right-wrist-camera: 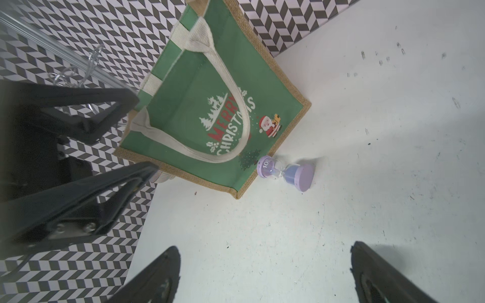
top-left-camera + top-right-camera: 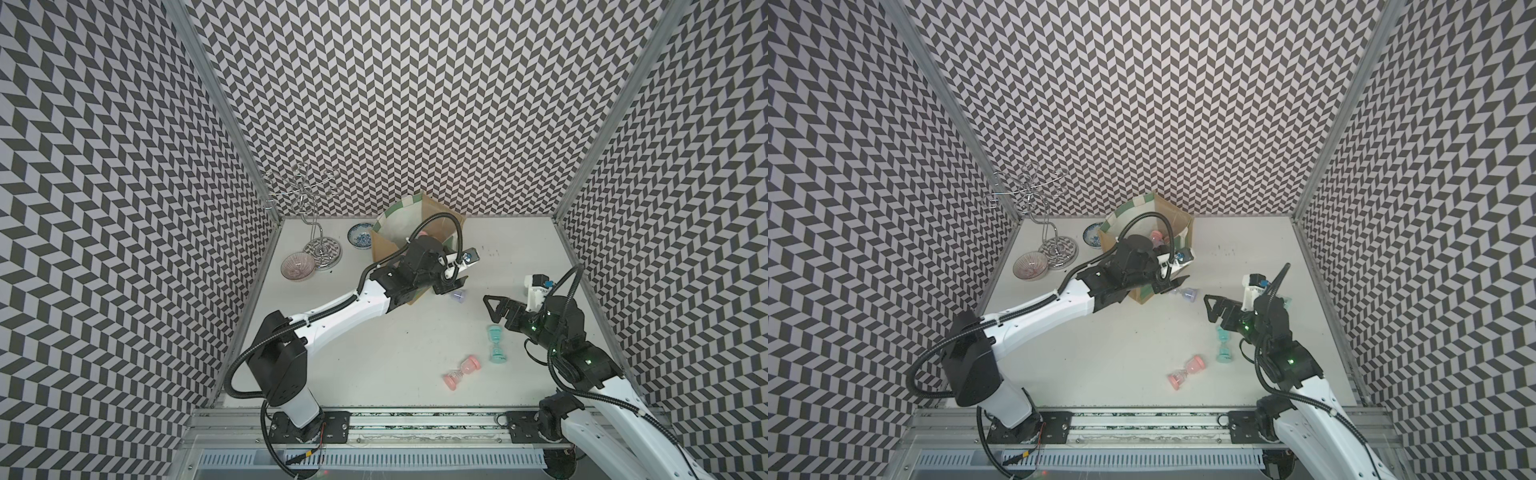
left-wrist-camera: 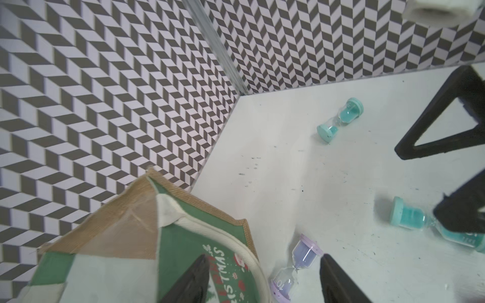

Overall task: Put the hourglass into the canvas bag
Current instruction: Pick up the hourglass from the center of the board.

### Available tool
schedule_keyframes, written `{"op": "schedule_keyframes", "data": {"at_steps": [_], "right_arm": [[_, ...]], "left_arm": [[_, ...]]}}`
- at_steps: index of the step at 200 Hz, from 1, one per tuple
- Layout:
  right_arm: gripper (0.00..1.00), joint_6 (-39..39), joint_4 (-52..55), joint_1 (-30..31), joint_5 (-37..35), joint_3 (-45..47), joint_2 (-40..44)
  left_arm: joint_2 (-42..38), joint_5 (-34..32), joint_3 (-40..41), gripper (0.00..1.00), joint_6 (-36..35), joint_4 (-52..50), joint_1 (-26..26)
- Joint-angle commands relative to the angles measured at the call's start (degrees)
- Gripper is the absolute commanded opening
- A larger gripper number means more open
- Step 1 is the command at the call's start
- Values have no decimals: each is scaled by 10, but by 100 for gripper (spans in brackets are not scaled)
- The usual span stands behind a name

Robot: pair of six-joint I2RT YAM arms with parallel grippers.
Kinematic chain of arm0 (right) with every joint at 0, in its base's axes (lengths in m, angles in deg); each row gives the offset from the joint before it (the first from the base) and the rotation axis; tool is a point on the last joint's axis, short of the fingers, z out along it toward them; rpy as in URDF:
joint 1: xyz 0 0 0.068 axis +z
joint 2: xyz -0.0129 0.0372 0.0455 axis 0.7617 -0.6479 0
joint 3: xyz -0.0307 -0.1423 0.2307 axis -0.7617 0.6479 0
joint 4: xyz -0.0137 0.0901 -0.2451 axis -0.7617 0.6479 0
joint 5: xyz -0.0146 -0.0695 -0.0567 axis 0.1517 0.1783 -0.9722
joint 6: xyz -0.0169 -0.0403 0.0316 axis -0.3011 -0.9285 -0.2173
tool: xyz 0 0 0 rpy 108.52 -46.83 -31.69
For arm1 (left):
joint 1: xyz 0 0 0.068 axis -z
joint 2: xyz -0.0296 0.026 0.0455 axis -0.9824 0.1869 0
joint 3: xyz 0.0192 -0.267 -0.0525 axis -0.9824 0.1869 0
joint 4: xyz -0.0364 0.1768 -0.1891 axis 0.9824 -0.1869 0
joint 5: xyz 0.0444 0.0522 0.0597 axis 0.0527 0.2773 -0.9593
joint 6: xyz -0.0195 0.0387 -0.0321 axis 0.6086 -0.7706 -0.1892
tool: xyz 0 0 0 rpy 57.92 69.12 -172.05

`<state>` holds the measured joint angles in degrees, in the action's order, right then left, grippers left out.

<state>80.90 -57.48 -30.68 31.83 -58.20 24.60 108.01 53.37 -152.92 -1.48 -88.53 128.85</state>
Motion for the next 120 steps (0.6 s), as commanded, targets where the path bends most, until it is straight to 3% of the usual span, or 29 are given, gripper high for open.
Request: {"op": "schedule_keyframes", "data": {"at_steps": [1, 120], "right_arm": [[99, 7, -25, -2, 2, 13, 8], [99, 24, -38, -2, 3, 73, 28]], "left_arm": [[40, 6, -29, 68, -34, -35, 9], [249, 19, -147, 71, -52, -102, 2]]}}
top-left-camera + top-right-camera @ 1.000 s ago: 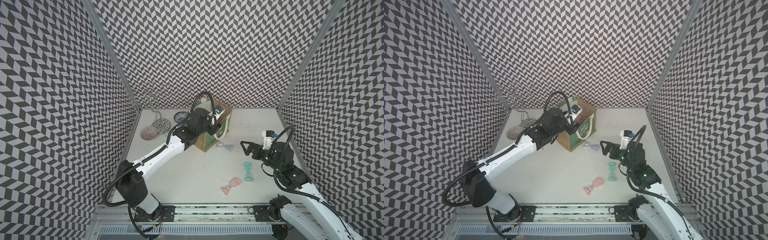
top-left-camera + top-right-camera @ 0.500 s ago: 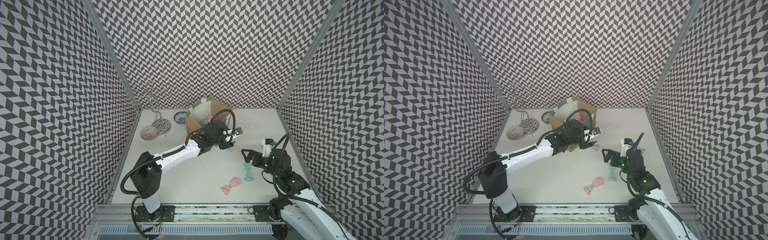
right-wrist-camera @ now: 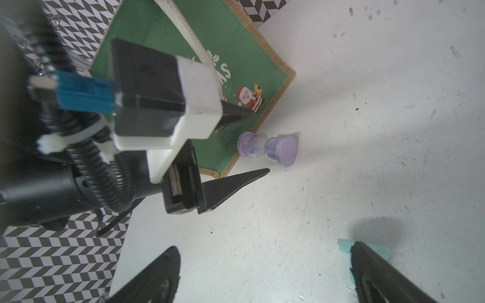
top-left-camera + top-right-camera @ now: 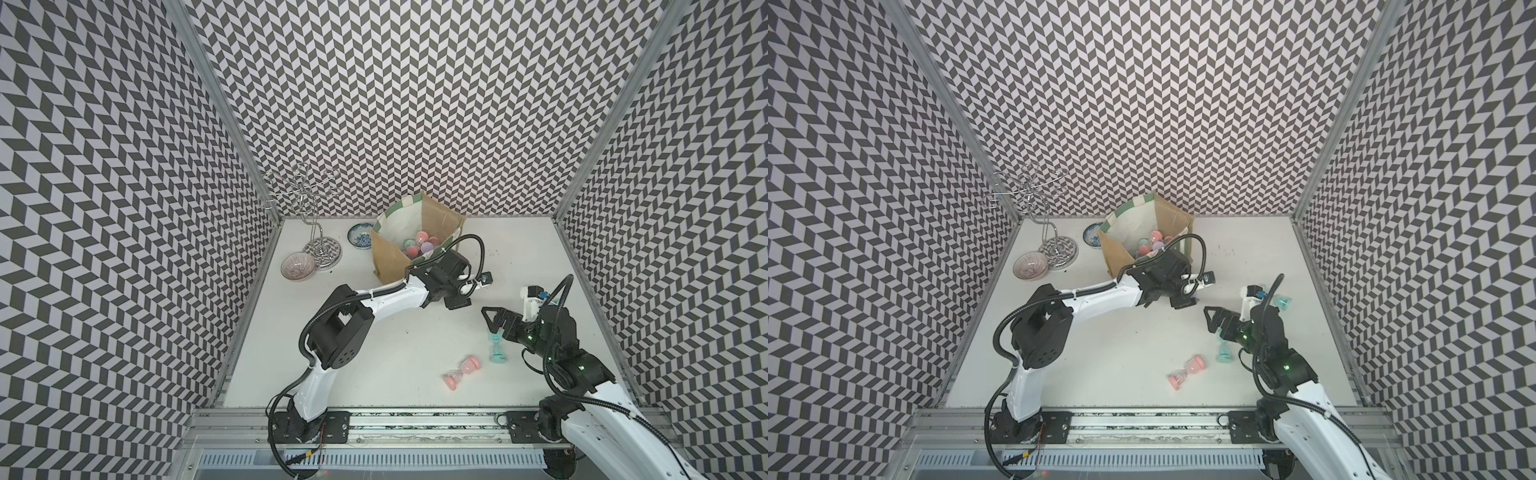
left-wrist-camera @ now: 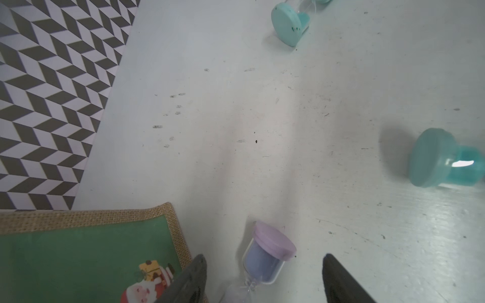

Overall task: Put the hourglass into the canvas bag
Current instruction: Pick up the hourglass from the center of the board.

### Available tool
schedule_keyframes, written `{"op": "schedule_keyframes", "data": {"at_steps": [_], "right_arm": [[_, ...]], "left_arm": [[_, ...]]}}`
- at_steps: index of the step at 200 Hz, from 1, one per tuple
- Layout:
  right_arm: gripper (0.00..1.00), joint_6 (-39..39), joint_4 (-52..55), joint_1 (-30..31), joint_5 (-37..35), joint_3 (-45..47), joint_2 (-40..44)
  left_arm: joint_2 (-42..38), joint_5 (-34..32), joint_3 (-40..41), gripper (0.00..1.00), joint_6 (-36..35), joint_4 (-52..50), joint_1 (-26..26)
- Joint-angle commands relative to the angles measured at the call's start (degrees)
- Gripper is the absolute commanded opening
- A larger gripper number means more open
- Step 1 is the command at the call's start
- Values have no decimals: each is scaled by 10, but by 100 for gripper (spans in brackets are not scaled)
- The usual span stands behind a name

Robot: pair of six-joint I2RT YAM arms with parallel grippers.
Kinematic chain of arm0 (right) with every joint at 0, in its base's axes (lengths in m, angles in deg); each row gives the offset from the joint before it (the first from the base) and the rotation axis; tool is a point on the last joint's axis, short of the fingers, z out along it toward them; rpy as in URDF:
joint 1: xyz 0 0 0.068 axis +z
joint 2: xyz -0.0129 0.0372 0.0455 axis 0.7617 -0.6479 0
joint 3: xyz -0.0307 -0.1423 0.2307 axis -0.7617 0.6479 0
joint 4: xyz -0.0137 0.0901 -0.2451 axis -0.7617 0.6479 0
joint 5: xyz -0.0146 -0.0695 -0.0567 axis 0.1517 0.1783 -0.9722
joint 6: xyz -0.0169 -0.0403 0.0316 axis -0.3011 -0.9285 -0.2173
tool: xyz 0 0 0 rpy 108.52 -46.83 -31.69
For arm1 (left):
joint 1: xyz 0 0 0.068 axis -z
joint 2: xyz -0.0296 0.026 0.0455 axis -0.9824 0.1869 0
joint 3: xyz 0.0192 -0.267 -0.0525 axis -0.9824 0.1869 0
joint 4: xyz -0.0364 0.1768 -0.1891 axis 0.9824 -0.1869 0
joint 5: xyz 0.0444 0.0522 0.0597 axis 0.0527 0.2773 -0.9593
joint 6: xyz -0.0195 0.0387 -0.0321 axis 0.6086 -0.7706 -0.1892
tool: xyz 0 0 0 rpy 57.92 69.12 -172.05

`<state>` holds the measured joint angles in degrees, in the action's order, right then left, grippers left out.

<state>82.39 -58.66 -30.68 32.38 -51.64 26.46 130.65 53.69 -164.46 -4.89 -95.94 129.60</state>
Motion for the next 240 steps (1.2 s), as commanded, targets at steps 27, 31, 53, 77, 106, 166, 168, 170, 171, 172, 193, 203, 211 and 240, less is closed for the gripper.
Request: {"op": "schedule_keyframes", "data": {"at_steps": [27, 31, 53, 77, 106, 166, 168, 170, 171, 172, 193, 203, 211, 240], "right_arm": [[99, 12, -29, -2, 3, 10, 11], [99, 12, -30, -2, 4, 10, 11], [99, 13, -35, -2, 8, 14, 11], [99, 16, -39, -2, 12, 15, 9], [99, 16, -40, -2, 13, 16, 8], [99, 17, -50, -2, 17, 20, 2], [99, 17, -50, -2, 17, 21, 1], [99, 17, -50, -2, 17, 20, 1], [99, 17, -50, -2, 18, 20, 1], [99, 17, -50, -2, 18, 20, 1], [99, 17, -51, -2, 18, 20, -3], [99, 16, -52, -2, 17, 20, -4], [99, 16, -53, -2, 18, 20, -3], [99, 16, -53, -2, 17, 18, -4]], "left_arm": [[49, 20, -44, 72, -20, -33, -10], [52, 22, -47, 72, -20, -35, -11], [67, 30, -58, 72, -17, -36, -17], [83, 35, -67, 72, -18, -37, -19], [107, 42, -82, 71, -16, -42, -23], [133, 51, -88, 61, -8, -44, -26], [133, 52, -88, 60, -8, -44, -26], [134, 52, -88, 60, -7, -44, -26], [133, 52, -87, 60, -7, -44, -26], [133, 52, -87, 59, -7, -44, -26], [131, 54, -88, 54, -6, -45, -26], [130, 54, -87, 51, -6, -45, -26], [129, 56, -87, 48, -6, -46, -26], [126, 56, -88, 41, -4, -46, -26]]}}
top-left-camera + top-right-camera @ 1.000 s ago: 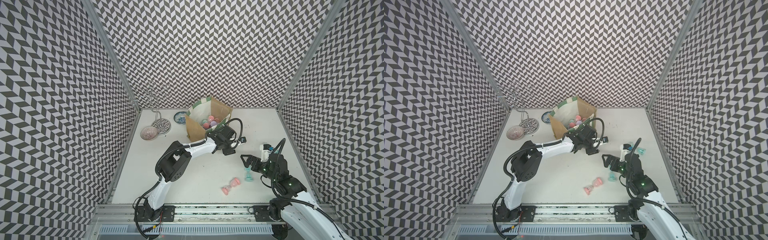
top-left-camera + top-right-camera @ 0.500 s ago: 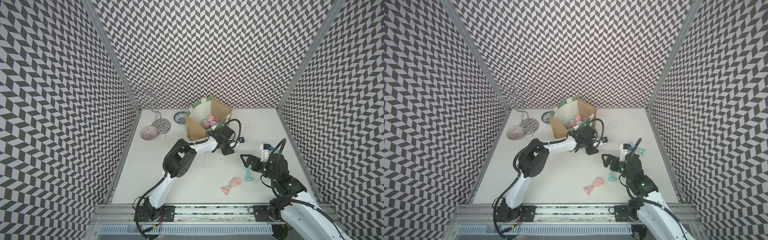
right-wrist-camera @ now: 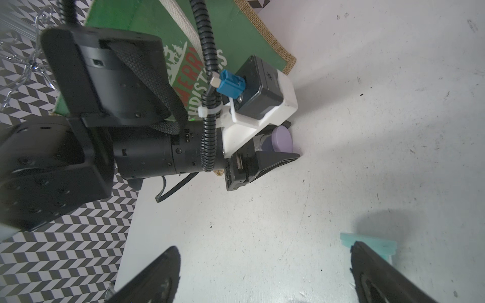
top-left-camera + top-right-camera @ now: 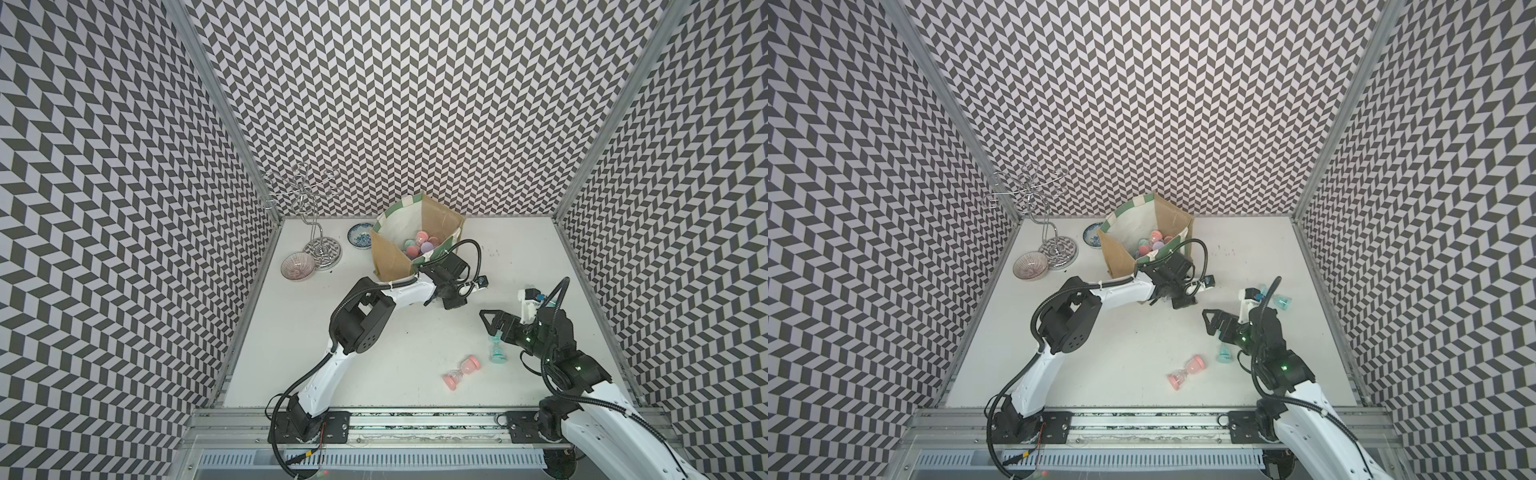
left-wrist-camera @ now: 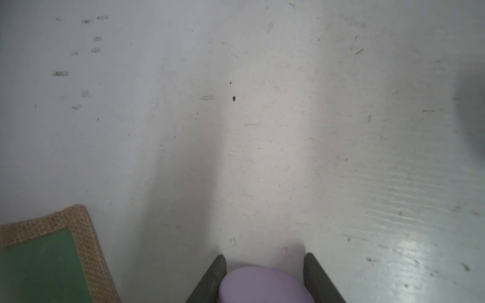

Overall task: Put the hourglass into the canvas bag
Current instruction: Pick up the hourglass from the center of the board.

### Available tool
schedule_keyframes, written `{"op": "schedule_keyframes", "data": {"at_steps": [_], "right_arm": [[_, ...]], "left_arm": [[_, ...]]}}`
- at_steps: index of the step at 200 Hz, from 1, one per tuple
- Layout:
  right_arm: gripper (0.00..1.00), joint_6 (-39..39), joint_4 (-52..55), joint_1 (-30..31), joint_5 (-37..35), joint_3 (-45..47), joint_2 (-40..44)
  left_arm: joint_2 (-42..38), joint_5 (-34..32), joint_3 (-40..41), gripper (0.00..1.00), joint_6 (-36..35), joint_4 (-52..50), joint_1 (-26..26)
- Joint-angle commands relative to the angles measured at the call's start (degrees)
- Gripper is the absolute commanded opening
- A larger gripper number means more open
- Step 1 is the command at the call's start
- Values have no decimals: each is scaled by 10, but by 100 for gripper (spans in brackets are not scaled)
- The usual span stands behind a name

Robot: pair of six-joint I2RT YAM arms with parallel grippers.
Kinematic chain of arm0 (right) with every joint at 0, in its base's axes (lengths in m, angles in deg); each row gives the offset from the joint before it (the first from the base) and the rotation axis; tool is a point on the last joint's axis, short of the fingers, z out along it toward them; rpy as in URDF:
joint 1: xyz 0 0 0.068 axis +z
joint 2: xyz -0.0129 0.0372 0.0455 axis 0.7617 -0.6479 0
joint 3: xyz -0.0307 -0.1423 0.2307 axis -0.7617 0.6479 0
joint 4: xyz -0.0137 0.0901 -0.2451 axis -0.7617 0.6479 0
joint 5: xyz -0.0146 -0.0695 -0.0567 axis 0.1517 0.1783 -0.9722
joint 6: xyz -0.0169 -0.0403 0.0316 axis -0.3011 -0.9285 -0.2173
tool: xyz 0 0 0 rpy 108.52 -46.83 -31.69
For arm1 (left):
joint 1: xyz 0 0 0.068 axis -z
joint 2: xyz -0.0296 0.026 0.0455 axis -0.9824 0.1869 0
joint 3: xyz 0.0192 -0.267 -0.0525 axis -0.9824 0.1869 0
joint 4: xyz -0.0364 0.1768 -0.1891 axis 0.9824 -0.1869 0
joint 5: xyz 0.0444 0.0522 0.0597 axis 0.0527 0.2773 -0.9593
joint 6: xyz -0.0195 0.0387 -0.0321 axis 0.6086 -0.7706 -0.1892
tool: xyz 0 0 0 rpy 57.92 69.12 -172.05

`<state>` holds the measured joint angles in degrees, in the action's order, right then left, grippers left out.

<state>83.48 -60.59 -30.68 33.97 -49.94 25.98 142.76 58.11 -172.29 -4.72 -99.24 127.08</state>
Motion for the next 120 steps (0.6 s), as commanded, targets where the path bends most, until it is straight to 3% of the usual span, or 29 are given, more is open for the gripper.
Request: {"op": "schedule_keyframes", "data": {"at_steps": [1, 120], "right_arm": [[99, 6, -34, -2, 1, 1, 1], [99, 1, -32, -2, 9, -12, 26]], "left_arm": [[4, 12, -10, 40, -5, -13, -1], [-92, 8, 36, 30, 64, 32, 1]]}}
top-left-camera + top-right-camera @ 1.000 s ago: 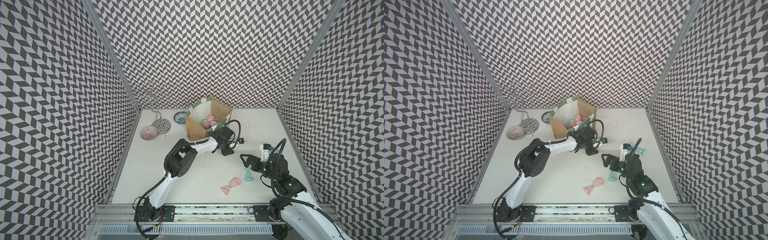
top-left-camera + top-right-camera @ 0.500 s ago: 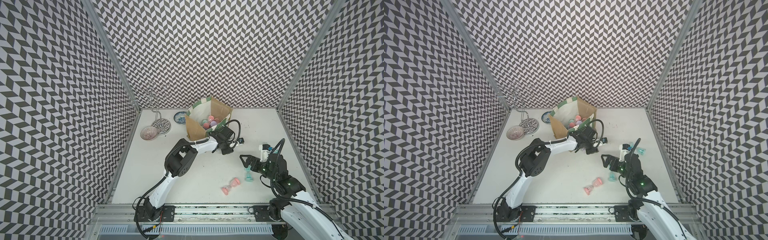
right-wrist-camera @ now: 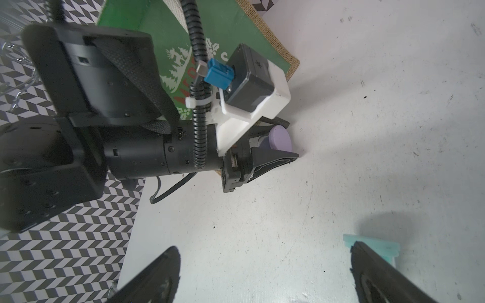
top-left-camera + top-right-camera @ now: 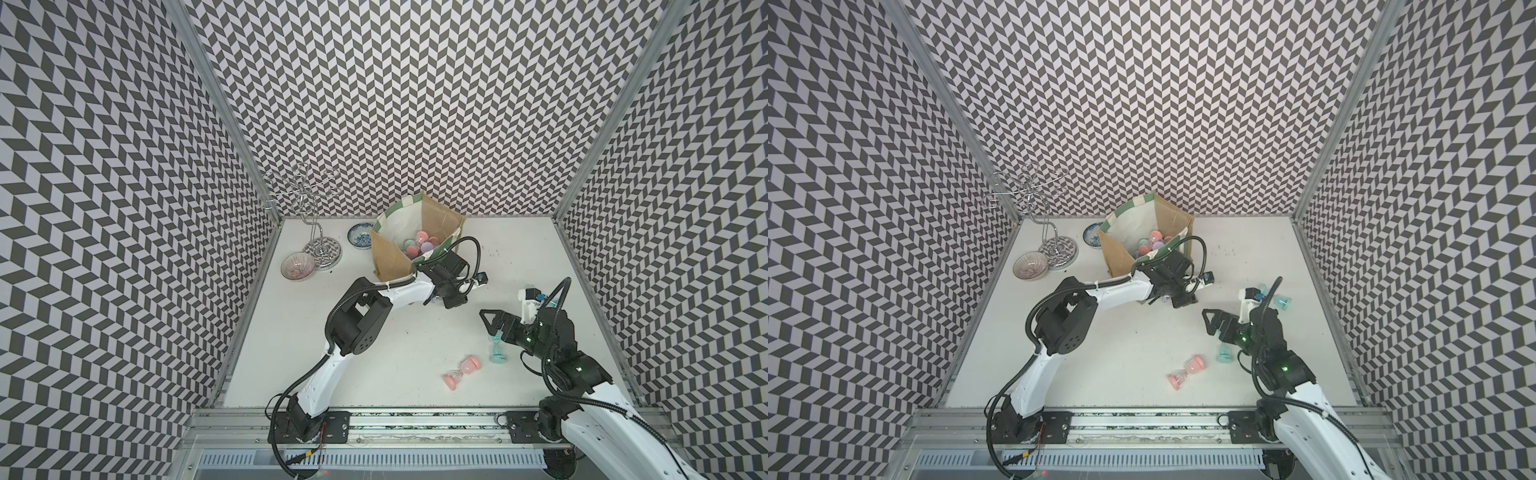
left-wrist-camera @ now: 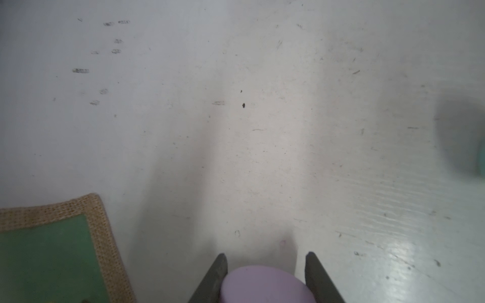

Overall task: Put the hourglass into the canvas bag
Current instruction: Pick up the hourglass from the center of the board.

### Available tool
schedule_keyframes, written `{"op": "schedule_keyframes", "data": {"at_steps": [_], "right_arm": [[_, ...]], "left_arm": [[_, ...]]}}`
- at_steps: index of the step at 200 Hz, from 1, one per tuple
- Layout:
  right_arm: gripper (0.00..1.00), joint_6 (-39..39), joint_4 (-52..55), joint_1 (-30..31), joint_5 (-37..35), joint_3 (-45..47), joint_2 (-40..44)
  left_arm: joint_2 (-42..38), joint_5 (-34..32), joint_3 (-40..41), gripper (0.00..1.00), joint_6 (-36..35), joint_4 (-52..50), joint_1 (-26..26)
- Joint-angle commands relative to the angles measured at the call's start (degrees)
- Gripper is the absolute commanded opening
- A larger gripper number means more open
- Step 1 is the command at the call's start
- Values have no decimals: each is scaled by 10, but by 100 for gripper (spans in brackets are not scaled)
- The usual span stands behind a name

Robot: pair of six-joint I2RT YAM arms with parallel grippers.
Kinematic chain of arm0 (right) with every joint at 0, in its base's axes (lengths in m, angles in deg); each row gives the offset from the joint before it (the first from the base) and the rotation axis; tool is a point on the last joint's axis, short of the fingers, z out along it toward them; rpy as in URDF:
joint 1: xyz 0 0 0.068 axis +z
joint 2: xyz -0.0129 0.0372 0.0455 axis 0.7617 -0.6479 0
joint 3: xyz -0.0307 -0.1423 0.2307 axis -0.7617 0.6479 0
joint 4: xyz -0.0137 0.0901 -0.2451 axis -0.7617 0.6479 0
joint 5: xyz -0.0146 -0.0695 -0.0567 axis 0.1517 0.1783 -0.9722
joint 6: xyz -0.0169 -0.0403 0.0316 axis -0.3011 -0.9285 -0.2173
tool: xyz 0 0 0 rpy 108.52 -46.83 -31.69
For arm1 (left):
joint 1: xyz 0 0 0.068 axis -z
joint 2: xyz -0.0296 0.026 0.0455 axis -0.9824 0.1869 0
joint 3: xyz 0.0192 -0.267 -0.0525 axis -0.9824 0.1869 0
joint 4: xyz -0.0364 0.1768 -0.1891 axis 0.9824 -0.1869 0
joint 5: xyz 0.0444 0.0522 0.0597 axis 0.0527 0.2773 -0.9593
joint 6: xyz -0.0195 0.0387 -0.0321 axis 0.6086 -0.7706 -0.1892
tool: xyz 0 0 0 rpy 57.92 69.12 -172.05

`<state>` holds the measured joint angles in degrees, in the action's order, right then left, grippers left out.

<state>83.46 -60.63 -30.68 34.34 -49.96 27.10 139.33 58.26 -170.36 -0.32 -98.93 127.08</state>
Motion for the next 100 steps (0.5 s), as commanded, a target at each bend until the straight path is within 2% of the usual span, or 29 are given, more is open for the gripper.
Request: {"op": "schedule_keyframes", "data": {"at_steps": [1, 49, 100], "right_arm": [[99, 1, -31, -2, 5, -12, 16], [99, -9, -29, -2, 20, -37, 33], [99, -32, -28, -2, 27, -72, 39]], "left_arm": [[-60, 6, 17, 30, 21, 30, 1], [-124, -5, 55, 28, 76, 62, 0], [-197, 19, 93, 27, 143, 95, 2]]}}
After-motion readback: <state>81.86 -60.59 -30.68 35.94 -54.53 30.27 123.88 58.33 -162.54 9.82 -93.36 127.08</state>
